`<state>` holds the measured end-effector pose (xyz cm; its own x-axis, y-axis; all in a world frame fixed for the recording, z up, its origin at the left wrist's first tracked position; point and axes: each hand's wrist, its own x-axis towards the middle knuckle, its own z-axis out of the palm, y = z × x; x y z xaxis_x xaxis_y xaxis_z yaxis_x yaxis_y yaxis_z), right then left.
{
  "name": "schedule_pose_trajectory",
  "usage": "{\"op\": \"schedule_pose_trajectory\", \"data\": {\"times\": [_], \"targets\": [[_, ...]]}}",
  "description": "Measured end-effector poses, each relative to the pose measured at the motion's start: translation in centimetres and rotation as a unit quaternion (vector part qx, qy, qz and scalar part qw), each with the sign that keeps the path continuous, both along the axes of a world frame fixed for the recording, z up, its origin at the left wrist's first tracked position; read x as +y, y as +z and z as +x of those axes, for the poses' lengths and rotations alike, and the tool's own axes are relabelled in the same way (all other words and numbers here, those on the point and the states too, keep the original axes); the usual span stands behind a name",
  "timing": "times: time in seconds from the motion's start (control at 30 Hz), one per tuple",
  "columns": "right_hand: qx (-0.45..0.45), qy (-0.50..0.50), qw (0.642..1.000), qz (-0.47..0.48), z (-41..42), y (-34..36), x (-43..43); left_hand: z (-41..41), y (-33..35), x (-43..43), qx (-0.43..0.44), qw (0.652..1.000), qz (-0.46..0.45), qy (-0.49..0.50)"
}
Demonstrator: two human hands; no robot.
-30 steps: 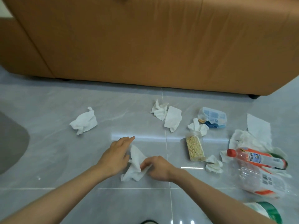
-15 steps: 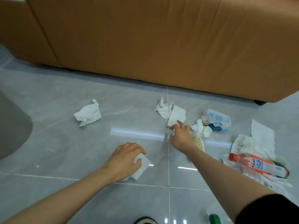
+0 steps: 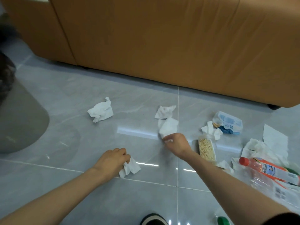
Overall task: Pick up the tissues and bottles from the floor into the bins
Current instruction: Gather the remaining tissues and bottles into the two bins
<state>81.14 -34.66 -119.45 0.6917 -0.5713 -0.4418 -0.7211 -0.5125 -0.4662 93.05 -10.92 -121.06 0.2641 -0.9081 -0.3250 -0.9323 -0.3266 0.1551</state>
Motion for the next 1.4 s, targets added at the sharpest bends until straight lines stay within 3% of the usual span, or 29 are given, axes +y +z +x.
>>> {"op": "schedule_pose_trajectory", "data": {"times": [0.1,0.2,0.37,0.47,0.57,0.7,0.83,0.93,1.0,1.13,1.4], "targets": [[0.005,0.103,0.99,0.096,0.5,1.4,4.1,0.7,0.6,1.5,0.045,0.992,-0.044,0.109],[0.026,0.188,0.975,0.117,1.5,1.7,6.1,1.6,0.4,3.1,0.098,0.967,-0.053,0.23],[-0.051,0.233,0.97,0.038,3.2,1.9,8.1,2.5,0.3,4.7,0.137,0.925,-0.09,0.344],[0.017,0.315,0.946,-0.067,3.8,1.0,9.2,2.4,0.2,5.3,0.158,0.907,-0.118,0.372],[0.113,0.293,0.943,-0.107,3.8,-0.1,9.9,1.9,0.3,5.7,0.179,0.895,-0.119,0.39],[0.11,0.23,0.965,-0.064,4.1,-0.9,9.5,1.4,0.5,6.2,0.211,0.893,-0.102,0.384],[0.133,0.241,0.961,-0.027,4.7,-0.7,9.1,1.4,1.5,6.3,0.222,0.888,-0.121,0.383],[0.068,0.181,0.981,0.005,6.1,-0.4,9.4,1.9,2.9,6.6,0.226,0.877,-0.166,0.39],[-0.023,0.093,0.989,0.115,7.8,1.1,10.5,2.6,4.4,6.9,0.217,0.869,-0.194,0.401],[-0.172,0.018,0.93,0.326,11.5,6.9,14.4,4.5,8.6,8.4,0.186,0.831,-0.283,0.441],[-0.306,0.103,0.859,0.396,17.3,18.0,22.1,6.9,18.4,14.7,0.093,0.754,-0.442,0.478]]}}
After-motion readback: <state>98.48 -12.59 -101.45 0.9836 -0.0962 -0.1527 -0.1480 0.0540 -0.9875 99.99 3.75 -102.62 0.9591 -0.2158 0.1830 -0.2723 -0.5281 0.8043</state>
